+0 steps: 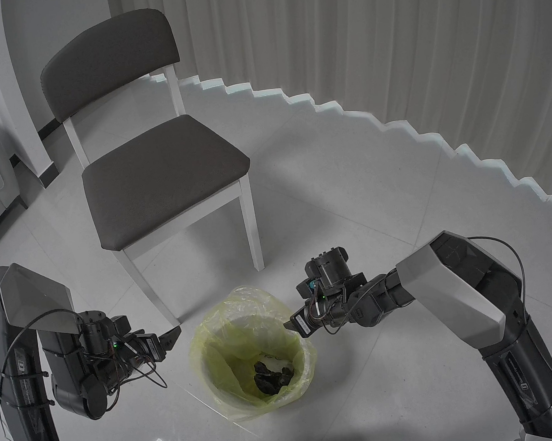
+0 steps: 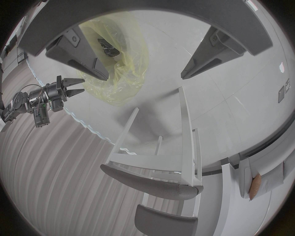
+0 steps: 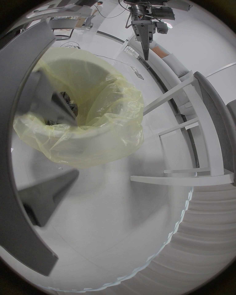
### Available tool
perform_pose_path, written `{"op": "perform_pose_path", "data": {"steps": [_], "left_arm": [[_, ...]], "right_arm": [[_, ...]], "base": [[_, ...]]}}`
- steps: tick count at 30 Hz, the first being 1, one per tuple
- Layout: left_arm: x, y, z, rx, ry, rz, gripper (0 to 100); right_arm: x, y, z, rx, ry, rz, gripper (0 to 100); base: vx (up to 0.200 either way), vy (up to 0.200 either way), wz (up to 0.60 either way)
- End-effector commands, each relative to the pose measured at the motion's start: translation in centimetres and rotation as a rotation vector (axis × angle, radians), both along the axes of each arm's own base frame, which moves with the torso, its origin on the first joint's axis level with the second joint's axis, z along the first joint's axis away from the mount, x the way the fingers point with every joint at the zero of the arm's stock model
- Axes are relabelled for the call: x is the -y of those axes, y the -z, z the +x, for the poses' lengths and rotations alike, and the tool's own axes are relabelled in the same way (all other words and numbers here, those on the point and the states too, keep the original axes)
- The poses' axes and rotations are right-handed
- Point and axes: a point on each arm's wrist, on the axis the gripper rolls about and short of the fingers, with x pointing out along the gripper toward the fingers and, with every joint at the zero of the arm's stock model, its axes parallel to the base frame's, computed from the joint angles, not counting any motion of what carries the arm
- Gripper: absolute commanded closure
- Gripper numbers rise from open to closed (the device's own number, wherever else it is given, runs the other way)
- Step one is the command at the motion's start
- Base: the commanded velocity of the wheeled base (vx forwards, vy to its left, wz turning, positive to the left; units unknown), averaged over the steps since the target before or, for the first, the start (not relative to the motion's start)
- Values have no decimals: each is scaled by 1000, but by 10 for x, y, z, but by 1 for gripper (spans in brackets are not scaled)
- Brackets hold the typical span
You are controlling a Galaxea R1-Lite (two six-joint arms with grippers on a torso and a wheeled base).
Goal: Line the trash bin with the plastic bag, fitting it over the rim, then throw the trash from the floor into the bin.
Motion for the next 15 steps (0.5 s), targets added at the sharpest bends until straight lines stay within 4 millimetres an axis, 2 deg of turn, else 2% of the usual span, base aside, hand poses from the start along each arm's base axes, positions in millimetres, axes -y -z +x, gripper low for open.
{"op": "perform_pose_path", "data": {"steps": [1,7,15], "left_arm": [[0,2,-1,-5,0,0,0],[0,2,0,-4,0,0,0],[0,4,0,-2,0,0,0]], "right_arm": [[0,8,-1,-14,0,-8,100],[3,5,1,-13,7,-6,100],[22,4,18,-7,58,-4,100]], "base": [[0,0,0],[0,0,0],[0,0,0]]}}
